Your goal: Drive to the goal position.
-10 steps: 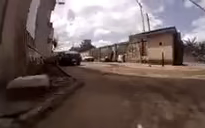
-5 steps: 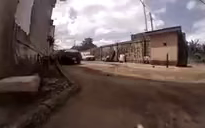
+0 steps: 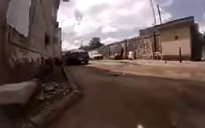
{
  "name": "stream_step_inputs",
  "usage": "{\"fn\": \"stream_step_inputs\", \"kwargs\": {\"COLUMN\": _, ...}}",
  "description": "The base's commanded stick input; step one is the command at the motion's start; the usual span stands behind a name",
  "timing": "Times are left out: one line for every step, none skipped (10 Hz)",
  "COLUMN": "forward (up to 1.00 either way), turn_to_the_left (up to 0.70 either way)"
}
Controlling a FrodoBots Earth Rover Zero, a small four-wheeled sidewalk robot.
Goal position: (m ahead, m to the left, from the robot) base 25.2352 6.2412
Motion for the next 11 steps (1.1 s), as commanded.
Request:
{"fn": "stream_step_inputs", "kwargs": {"forward": 0.85, "turn_to_the_left": 0.0}}
{"fn": "stream_step_inputs", "kwargs": {"forward": 0.85, "turn_to_the_left": 0.0}}
{"fn": "stream_step_inputs", "kwargs": {"forward": 0.85, "turn_to_the_left": 0.0}}
{"fn": "stream_step_inputs", "kwargs": {"forward": 0.85, "turn_to_the_left": 0.0}}
{"fn": "stream_step_inputs", "kwargs": {"forward": 0.85, "turn_to_the_left": 0.0}}
{"fn": "stream_step_inputs", "kwargs": {"forward": 0.85, "turn_to_the_left": 0.0}}
{"fn": "stream_step_inputs", "kwargs": {"forward": 0.85, "turn_to_the_left": 0.0}}
{"fn": "stream_step_inputs", "kwargs": {"forward": 0.85, "turn_to_the_left": 0.0}}
{"fn": "stream_step_inputs", "kwargs": {"forward": 0.85, "turn_to_the_left": 0.0}}
{"fn": "stream_step_inputs", "kwargs": {"forward": 0.85, "turn_to_the_left": 0.0}}
{"fn": "stream_step_inputs", "kwargs": {"forward": 0.85, "turn_to_the_left": 0.0}}
